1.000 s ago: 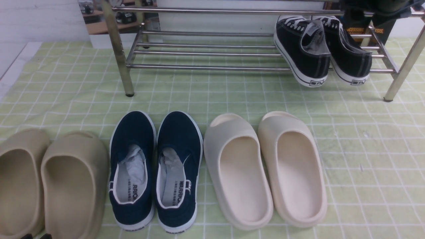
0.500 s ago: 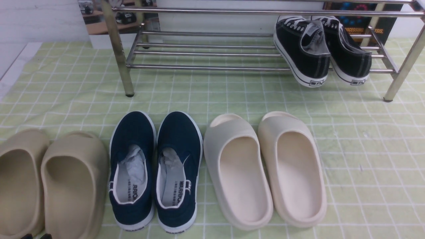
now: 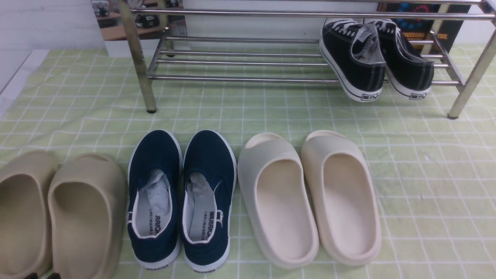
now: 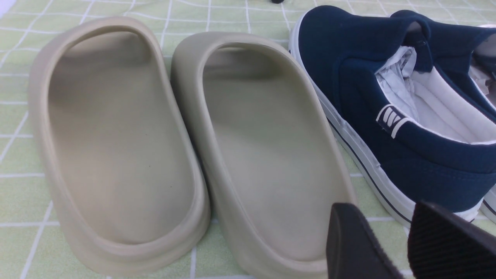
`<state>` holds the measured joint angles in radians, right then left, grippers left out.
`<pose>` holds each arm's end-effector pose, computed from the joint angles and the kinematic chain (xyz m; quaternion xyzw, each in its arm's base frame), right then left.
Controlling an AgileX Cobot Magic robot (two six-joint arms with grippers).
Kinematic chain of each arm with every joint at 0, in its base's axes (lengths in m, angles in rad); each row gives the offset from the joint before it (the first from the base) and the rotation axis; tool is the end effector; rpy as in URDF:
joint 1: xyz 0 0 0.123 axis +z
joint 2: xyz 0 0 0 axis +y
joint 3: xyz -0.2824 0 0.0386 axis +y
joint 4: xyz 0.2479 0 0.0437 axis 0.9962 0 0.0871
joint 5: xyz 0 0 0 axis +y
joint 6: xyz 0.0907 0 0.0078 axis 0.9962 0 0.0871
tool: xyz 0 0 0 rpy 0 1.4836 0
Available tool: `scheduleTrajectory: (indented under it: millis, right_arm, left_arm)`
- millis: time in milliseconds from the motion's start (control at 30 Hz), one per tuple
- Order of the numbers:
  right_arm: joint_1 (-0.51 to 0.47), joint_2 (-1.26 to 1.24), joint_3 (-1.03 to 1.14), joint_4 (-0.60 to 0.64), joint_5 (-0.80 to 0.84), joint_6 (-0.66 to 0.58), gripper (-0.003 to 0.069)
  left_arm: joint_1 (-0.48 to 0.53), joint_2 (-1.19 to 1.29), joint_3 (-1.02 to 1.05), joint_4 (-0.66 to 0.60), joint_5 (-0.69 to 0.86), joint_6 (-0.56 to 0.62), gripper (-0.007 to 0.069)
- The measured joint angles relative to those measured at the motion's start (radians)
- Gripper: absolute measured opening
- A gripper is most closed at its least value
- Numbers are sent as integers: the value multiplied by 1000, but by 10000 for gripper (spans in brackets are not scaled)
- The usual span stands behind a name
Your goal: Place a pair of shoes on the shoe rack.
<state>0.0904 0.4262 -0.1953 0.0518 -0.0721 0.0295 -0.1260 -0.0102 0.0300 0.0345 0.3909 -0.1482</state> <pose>0.1006 0.0088 0.2541 -0.0021 0.7320 0.0570 0.6789 0.0519 -0.0054 0.1685 0.0001 0.8117 -0.0653 0.5804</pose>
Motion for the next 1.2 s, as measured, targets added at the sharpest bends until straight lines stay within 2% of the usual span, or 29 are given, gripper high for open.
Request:
scheduleTrajectory:
  millis: [133, 233, 500, 667, 800, 833, 867, 900, 967, 1200]
  right_arm:
    - [0, -60, 204, 3, -170, 31, -2]
    - [0, -67, 216, 3, -159, 75, 0]
    - [0, -70, 220, 3, -149, 91, 5]
    - [-46, -237, 220, -12, -15, 70, 4]
    - [-104, -402, 220, -12, 194, 57, 4]
    - [-106, -407, 220, -12, 204, 55, 4]
    - [-115, -430, 220, -13, 292, 46, 4]
    - [-116, -431, 220, -13, 302, 44, 4]
    - [-117, -436, 219, -13, 420, 44, 4]
    - [-136, -436, 212, 9, 454, 44, 4]
  left_arm:
    - [0, 0, 0, 0, 0, 0, 239]
    - [0, 0, 0, 0, 0, 0, 239]
    - [0, 0, 0, 0, 0, 0, 239]
    - [0, 0, 0, 0, 0, 0, 239]
    - [0, 0, 0, 0, 0, 0, 239]
    - [0, 0, 0, 0, 0, 0, 239]
    - [0, -1, 0, 0, -1, 0, 239]
    - [0, -1, 0, 0, -1, 0, 239]
    - [0, -1, 0, 0, 0, 0, 239]
    - [0, -1, 0, 0, 0, 0, 239]
